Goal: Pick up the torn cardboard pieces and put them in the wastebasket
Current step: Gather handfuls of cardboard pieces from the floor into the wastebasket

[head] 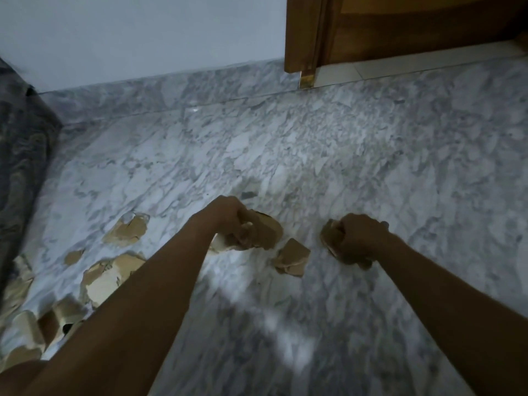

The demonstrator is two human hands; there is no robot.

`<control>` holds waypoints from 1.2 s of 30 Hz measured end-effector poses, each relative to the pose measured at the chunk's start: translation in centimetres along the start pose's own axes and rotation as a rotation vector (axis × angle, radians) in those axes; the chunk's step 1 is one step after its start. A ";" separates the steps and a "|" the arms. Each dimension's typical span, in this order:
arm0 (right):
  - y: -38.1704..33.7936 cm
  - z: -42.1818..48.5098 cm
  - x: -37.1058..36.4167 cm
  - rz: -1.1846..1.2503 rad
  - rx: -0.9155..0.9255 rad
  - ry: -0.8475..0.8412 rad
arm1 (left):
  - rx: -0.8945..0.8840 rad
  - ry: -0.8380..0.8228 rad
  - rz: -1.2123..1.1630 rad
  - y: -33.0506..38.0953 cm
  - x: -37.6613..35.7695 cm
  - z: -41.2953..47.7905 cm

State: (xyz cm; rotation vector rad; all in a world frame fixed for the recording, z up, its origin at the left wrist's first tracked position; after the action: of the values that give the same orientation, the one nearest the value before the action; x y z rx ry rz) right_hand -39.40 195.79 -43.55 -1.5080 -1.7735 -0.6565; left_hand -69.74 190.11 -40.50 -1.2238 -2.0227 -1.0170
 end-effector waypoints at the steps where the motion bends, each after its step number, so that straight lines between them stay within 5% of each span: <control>1: 0.3 0.0 -1.3 -0.030 -0.016 0.027 | -0.047 0.030 0.071 1.0 -0.3 0.5; 7: 0.6 -0.7 -4.8 -0.032 -0.018 0.102 | -0.145 0.028 0.206 1.4 -4.5 3.6; 11: -3.0 -0.8 -2.6 0.196 0.252 0.034 | -0.126 0.064 0.172 0.0 -4.9 3.0; 16: -7.8 -2.2 -6.3 -0.149 0.436 -0.022 | -0.135 0.153 0.076 -0.7 -5.9 1.7; 24: -8.2 -3.5 -7.7 -0.116 0.375 0.141 | 0.077 0.299 0.078 -0.3 -7.0 -1.9; 27: -7.9 -4.8 -7.7 0.013 0.396 0.164 | 0.196 0.321 -0.080 -0.1 -8.3 -4.7; 31: -7.6 -6.5 -7.4 -0.152 0.436 0.268 | 0.329 0.430 -0.354 -0.2 -9.5 -10.2; 36: -9.3 -8.5 -5.1 -0.146 0.442 0.067 | 0.460 0.449 -0.388 -2.1 -7.8 -18.1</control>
State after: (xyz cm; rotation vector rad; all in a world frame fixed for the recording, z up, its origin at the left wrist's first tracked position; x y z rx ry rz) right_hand -46.56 184.40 -41.68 -1.0552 -1.8400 -0.3467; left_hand -66.92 170.76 -37.16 -0.3348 -2.0016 -0.8302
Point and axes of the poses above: each hand's wrist, its own z-axis towards the middle knuckle, its own x-axis out of the back of the hand, y = z × x, the point moved 4 cm from there along z, towards the middle knuckle, and after that the axes turned 6 degrees about -z, right-handed, at the moved point
